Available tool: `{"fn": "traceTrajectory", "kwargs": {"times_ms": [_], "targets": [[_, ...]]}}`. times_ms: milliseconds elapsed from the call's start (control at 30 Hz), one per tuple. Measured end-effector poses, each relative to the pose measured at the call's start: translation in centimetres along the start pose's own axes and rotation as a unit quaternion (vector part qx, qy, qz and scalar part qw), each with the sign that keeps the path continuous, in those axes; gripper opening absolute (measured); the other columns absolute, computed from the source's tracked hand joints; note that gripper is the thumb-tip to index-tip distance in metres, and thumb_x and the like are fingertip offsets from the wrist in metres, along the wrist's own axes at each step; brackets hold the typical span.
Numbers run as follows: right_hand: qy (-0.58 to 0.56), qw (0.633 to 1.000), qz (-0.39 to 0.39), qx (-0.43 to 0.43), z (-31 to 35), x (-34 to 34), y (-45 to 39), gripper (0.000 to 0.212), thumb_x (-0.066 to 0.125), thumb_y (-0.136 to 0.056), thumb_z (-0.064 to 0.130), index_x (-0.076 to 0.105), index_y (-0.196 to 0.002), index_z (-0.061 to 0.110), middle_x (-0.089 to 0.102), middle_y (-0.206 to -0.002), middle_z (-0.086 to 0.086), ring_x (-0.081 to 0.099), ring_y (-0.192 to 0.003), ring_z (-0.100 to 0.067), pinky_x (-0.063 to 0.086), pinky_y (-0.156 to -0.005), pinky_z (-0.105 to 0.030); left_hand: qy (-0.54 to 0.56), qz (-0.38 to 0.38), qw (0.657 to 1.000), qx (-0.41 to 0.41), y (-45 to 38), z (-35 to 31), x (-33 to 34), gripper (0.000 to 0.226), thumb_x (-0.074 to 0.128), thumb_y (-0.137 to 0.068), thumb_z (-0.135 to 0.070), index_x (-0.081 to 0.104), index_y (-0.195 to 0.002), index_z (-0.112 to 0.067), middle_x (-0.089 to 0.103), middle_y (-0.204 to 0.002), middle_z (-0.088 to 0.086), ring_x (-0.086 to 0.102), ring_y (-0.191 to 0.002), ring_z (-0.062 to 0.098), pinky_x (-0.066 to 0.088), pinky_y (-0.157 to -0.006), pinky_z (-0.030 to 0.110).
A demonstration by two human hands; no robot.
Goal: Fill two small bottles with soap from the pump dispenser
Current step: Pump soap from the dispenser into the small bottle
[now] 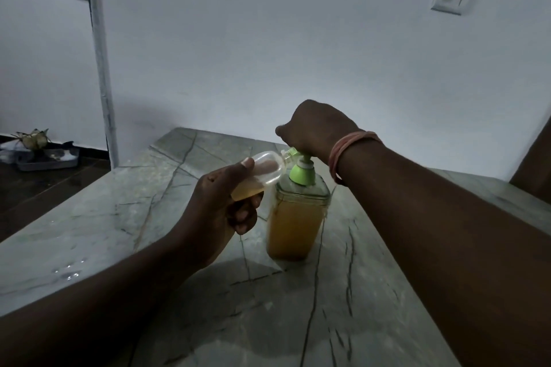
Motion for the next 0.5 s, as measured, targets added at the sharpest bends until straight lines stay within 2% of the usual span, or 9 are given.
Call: {"fn": "traceTrajectory", "kwargs": {"times_ms": [67,133,167,267,400,500], "targets": [[-0.026,1.0,0.007,0.002,-0.4,0.5,-0.1,0.023,0.056,-0.082,0.033,0.057,-0.066,0.016,0.055,-0.064,-0.001,0.053,-0.058,-0.02,0.03,-0.049,-0.027,0.002,0.002,1.0,0.0,-0.1,0.1,-0.1,0.039,0.064,-0.091,-0.046,0.076,-0.11,-0.014,0.055,-0.067,0.006,0.042,-0.047,0.01,0.038,-0.041,0.023],[-0.007,0.998,0.07,0.003,-0.6,2.0,0.0,0.023,0.053,-0.089,0.03,0.065,-0.081,0.013,0.053,-0.069,-0.002,0.049,-0.06,-0.018,0.031,-0.05,-0.028,0.0,0.003,1.0,0.002,-0.1,0.2,-0.2,0.037,0.063,-0.092,-0.046,0.077,-0.107,-0.015,0.056,-0.067,0.005,0.042,-0.046,0.01,0.038,-0.041,0.023],[-0.001,0.997,0.08,0.004,-0.6,2.2,0.0,0.023,0.052,-0.09,0.029,0.064,-0.08,0.012,0.052,-0.069,-0.002,0.049,-0.06,-0.018,0.031,-0.05,-0.028,-0.002,-0.001,1.0,0.001,0.0,0.2,-0.2,0.036,0.063,-0.092,-0.046,0.077,-0.106,-0.016,0.056,-0.067,0.005,0.042,-0.046,0.011,0.038,-0.041,0.023],[-0.009,0.998,0.061,0.015,-0.5,1.6,0.0,0.025,0.057,-0.085,0.029,0.056,-0.064,0.015,0.056,-0.066,-0.002,0.054,-0.062,-0.021,0.035,-0.052,-0.028,-0.007,-0.005,1.0,-0.002,0.1,0.2,-0.2,0.037,0.062,-0.093,-0.047,0.077,-0.108,-0.017,0.056,-0.067,0.006,0.042,-0.047,0.011,0.038,-0.041,0.023],[0.033,0.999,0.027,-0.006,0.5,0.3,-0.1,0.024,0.059,-0.082,0.035,0.055,-0.065,0.018,0.058,-0.067,-0.001,0.055,-0.061,-0.019,0.035,-0.052,-0.027,-0.005,-0.006,1.0,-0.003,0.1,0.0,-0.2,0.036,0.061,-0.095,-0.046,0.077,-0.109,-0.017,0.056,-0.068,0.006,0.042,-0.047,0.011,0.038,-0.041,0.024],[-0.026,1.0,-0.006,0.006,-0.3,0.3,0.0,0.027,0.057,-0.079,0.035,0.051,-0.059,0.017,0.054,-0.06,-0.001,0.051,-0.055,-0.02,0.029,-0.049,-0.026,-0.006,0.006,1.0,-0.002,0.0,0.0,-0.2,0.037,0.061,-0.095,-0.047,0.076,-0.108,-0.016,0.056,-0.068,0.006,0.043,-0.047,0.011,0.039,-0.041,0.023]]}}
Point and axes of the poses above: each hand's wrist, its own y-axis away from the middle knuckle, its own x-axis out of the palm, z = x × y, the point moved 9 cm from there along -y, towards the middle knuckle
